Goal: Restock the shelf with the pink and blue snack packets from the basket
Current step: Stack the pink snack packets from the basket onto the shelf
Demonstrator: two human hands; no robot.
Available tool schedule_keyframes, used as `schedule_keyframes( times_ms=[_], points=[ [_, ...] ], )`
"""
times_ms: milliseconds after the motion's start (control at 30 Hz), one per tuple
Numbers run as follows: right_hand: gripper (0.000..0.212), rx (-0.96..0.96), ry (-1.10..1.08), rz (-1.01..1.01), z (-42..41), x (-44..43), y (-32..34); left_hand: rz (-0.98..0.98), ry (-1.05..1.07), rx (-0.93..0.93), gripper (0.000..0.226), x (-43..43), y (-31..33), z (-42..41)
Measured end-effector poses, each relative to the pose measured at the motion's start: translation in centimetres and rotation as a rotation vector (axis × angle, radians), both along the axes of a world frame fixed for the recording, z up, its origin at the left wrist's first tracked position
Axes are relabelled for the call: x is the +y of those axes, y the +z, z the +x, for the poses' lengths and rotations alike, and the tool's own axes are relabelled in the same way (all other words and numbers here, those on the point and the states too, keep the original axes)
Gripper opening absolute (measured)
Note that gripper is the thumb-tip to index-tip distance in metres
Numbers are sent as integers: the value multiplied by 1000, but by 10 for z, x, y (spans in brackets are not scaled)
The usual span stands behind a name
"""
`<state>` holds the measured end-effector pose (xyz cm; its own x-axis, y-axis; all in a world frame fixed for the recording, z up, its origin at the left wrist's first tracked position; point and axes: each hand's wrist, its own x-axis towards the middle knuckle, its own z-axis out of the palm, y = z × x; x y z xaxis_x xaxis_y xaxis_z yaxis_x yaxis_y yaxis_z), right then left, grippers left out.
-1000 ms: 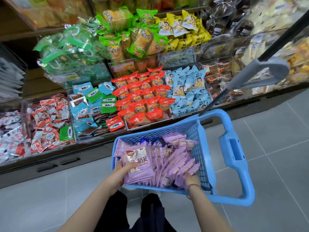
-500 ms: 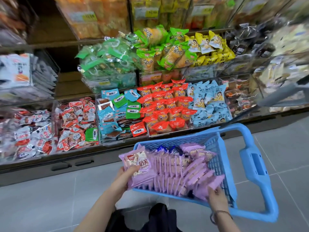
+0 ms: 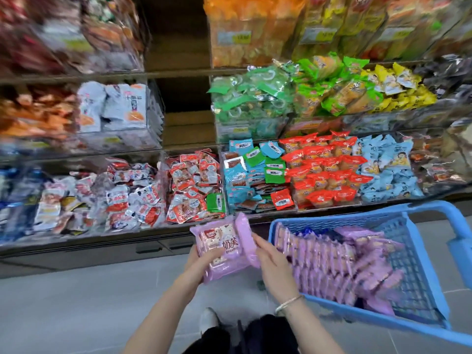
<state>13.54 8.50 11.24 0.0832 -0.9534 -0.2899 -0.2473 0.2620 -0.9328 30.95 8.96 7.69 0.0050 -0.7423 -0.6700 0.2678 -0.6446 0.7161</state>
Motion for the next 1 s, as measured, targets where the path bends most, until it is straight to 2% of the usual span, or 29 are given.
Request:
schedule_keyframes(
  times_ms=[100,267,367,433,500,567,667,733,800,900,967,1000],
  points=[
    [38,-118,43,97,26,-3,5,-1,24,53,84,10,-1,44],
    [29,-147,181,70,60,-14,10,-30,52,121,83,14,-5,86],
    [30,-118,234,42,77,-34,8,-45,64,123,71,10,-8,99],
    [46,-122,280,76,89,-53,4,-39,90,118,69,2,-10,109],
    [70,-175,293,168,102,-72,-2,-50,89,103,77,-11,-9,118],
    [76,-169,321,292,115,-94,-6,-65,108,85,86,-30,-6,128],
    [48,-254,362,412,132,-133,-9,-73,144,50,104,-67,1,145],
    [53,-172,356,382,142,-161,-10,-62,177,18,124,-94,5,161],
    [59,-161,275,400,148,-190,-9,-48,202,21,131,-119,8,176],
    [30,-341,135,523,158,-236,-3,-73,261,27,116,-151,17,195],
    [8,-377,90,535,164,-265,7,-117,309,22,98,-167,23,208],
    [7,-381,86,518,167,-278,13,-139,324,29,92,-174,25,214]
  ],
)
